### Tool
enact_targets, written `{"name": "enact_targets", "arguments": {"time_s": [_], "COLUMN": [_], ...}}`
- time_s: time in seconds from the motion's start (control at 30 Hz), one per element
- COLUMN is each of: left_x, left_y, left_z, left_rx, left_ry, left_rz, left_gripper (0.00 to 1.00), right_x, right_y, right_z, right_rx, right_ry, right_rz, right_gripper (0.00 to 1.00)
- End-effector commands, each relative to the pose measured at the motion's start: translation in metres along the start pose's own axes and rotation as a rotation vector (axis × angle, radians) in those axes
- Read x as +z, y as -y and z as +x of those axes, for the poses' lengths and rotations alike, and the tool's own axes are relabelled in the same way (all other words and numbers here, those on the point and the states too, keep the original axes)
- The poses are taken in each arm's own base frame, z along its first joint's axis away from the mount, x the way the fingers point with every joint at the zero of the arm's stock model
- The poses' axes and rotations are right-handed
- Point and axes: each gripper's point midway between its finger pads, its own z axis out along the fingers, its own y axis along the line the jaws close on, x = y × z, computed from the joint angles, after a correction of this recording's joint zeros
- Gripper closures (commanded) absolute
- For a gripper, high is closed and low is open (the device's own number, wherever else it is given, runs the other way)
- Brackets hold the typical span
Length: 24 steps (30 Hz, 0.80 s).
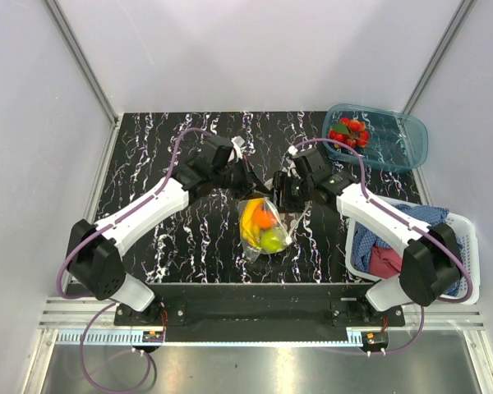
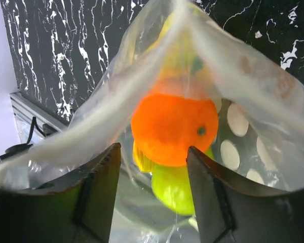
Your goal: Open the zip-top bag and remove the fake food
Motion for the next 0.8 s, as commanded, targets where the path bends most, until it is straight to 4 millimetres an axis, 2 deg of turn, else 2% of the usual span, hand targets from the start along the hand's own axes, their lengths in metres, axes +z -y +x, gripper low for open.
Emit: {"name": "enact_targets", "arguments": {"time_s": [0.0, 0.1, 0.27, 0.37, 0.63, 0.67, 0.7, 0.77], "left_x": [0.001, 0.008, 0.015, 0.017, 0.019, 0.020, 0.022, 0.024], "left_y": [0.050, 0.054, 0.052, 0.048, 0.039, 0.038, 0.036, 0.031], "left_z": [-0.002, 0.000, 0.005, 0.008, 0.011, 0.011, 0.012, 0.013], "left_rx": [0.045, 0.051, 0.058, 0.053, 0.049, 0.047, 0.047, 0.043], "left_ry": [-0.021, -0.036, -0.050, -0.055, -0.054, -0.058, -0.061, -0.061], "left_rz": [0.139, 0.141, 0.132, 0.121, 0.106, 0.102, 0.099, 0.086], "left_gripper": [1.00, 1.00, 1.00, 1.00, 1.00, 1.00, 1.00, 1.00], "right_x": [0.015, 0.023, 0.037, 0.043, 0.042, 0.045, 0.044, 0.051], "right_y": [-0.010, -0.005, 0.012, 0.012, -0.017, -0.015, -0.027, -0.024], "right_z": [-0.002, 0.006, 0.025, 0.031, 0.038, 0.046, 0.039, 0.047], "right_rx": [-0.028, -0.012, 0.004, 0.017, -0.015, 0.008, -0.018, 0.019], "right_ry": [0.042, 0.027, -0.033, -0.051, -0.091, -0.118, -0.097, -0.127], "right_rz": [-0.104, -0.117, -0.090, -0.114, -0.325, -0.332, -0.408, -0.418], "right_gripper": [0.32, 0.22, 0.15, 0.10, 0.01, 0.00, 0.00, 0.00]}}
